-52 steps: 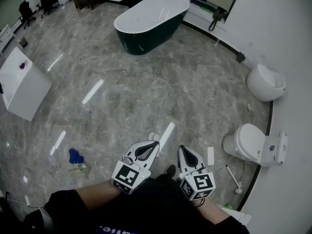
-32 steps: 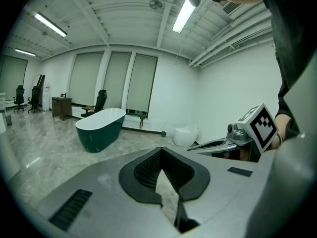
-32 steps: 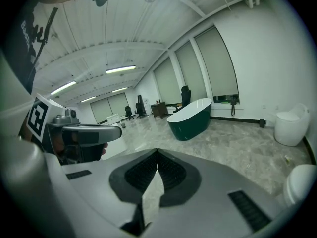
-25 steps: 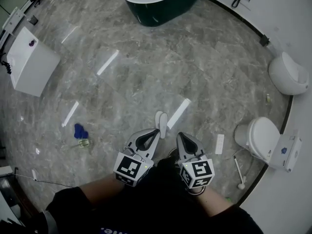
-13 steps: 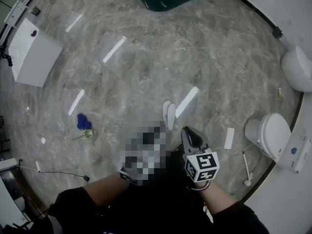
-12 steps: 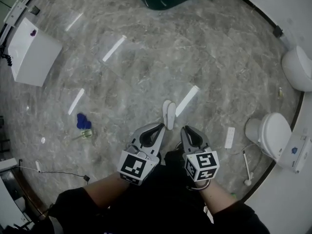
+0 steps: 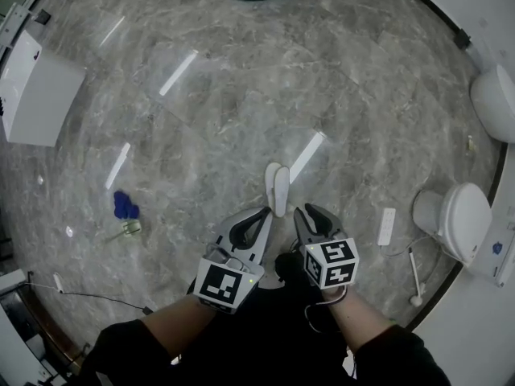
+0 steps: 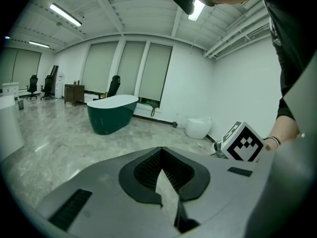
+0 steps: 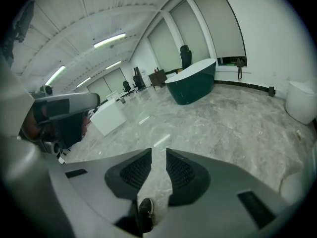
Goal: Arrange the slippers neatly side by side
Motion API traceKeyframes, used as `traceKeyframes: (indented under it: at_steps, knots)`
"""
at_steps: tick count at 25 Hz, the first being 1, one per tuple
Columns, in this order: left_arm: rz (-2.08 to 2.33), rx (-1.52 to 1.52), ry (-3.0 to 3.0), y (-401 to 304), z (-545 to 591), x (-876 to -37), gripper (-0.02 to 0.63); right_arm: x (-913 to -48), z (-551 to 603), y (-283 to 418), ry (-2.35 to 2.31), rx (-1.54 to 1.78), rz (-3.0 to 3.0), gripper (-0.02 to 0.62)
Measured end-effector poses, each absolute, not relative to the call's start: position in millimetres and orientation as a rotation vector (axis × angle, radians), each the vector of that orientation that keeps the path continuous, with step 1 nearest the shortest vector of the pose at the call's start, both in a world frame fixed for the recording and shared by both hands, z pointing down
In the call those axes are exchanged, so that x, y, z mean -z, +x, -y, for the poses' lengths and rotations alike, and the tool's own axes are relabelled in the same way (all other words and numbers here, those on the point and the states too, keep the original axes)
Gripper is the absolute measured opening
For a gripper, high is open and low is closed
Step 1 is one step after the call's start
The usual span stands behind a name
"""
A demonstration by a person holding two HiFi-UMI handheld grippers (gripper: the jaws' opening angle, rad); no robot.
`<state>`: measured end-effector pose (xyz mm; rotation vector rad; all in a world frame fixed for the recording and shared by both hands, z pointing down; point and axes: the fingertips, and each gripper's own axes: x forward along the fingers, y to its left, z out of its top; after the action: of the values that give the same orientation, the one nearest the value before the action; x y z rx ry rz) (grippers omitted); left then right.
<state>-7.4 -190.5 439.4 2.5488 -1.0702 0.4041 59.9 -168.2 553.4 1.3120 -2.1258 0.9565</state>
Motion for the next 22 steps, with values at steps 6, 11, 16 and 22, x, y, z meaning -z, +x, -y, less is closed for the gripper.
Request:
traceKeyframes:
  at_steps: [6, 11, 16, 22]
  knots:
    - [1.081, -0.382, 2.52, -7.7, 206.3, -513.5, 0.002, -644.1, 183.9, 59.8, 1.279, -1.011, 2.068, 0.086]
    - [1.078, -0.376, 2.526, -5.1, 217.8, -556.2, 0.002, -714.3, 186.5, 57.4, 1.231, -1.054, 2.019, 0.095]
    - [1.085, -0.341, 2.543, -1.1, 226.5, -584.5, 0.002, -774.1, 189.6, 57.3, 1.184, -1.075, 1.981, 0.095]
    - [1.109, -0.317, 2.524, -2.6, 233.5, -632.0, 0.002, -839.9, 190.0, 55.3, 1.137, -1.095, 1.953, 0.095]
